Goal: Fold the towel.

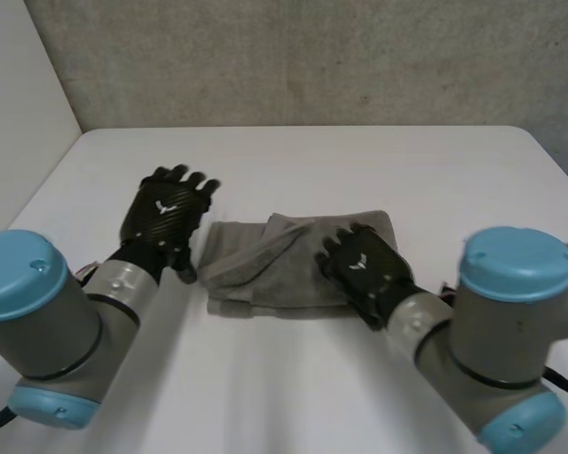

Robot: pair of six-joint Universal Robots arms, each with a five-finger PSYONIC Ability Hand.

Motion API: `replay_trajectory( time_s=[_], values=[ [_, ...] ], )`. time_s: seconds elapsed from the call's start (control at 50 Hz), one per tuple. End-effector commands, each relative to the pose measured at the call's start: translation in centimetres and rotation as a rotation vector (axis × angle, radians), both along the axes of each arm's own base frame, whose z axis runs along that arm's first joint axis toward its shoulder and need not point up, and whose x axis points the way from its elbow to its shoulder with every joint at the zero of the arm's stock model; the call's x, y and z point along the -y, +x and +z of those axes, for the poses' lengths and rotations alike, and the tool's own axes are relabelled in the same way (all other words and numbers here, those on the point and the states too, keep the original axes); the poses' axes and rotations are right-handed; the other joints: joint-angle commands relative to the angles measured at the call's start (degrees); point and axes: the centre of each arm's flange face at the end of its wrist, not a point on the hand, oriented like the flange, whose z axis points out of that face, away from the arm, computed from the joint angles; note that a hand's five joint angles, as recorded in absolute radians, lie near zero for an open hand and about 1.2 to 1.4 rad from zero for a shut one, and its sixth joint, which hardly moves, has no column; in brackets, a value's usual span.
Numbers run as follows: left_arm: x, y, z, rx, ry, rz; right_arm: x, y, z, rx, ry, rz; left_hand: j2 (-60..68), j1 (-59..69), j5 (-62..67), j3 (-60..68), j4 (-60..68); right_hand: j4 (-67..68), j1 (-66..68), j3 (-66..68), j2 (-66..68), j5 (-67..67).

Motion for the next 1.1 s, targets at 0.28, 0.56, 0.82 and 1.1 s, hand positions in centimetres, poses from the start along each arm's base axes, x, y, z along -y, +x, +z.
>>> replay_trajectory(
  time_s=[0.28,0.56,0.82,1.1],
  values=[
    [3.7,-7.2,-5.2,-0.092,0.150,-0.107,2.1,-2.2,-3.6,0.024,-0.025,-0.088,-3.3,-3.8,-9.9,-2.7,-3.0,-3.1,-1.7,-2.4,-2.7,-2.2],
    [8.6,-1.5,-5.2,-0.157,0.197,0.188,3.1,-2.7,-4.4,0.011,-0.047,-0.172,-2.8,-3.3,-9.4,-2.2,-2.5,32.7,34.1,33.4,33.1,33.6],
    [3.8,-2.6,-3.8,-0.167,0.296,0.126,3.1,-3.2,-4.4,0.002,-0.033,-0.183,-3.1,-3.6,-9.7,-2.5,-2.8,65.8,67.2,66.5,66.2,66.7],
    [-1.0,-0.4,-0.2,-0.171,0.276,0.105,6.3,-9.3,-1.5,-0.094,-0.007,-0.279,-4.3,-4.8,-10.9,-3.7,-4.0,65.8,67.2,66.5,66.2,66.7]
  ],
)
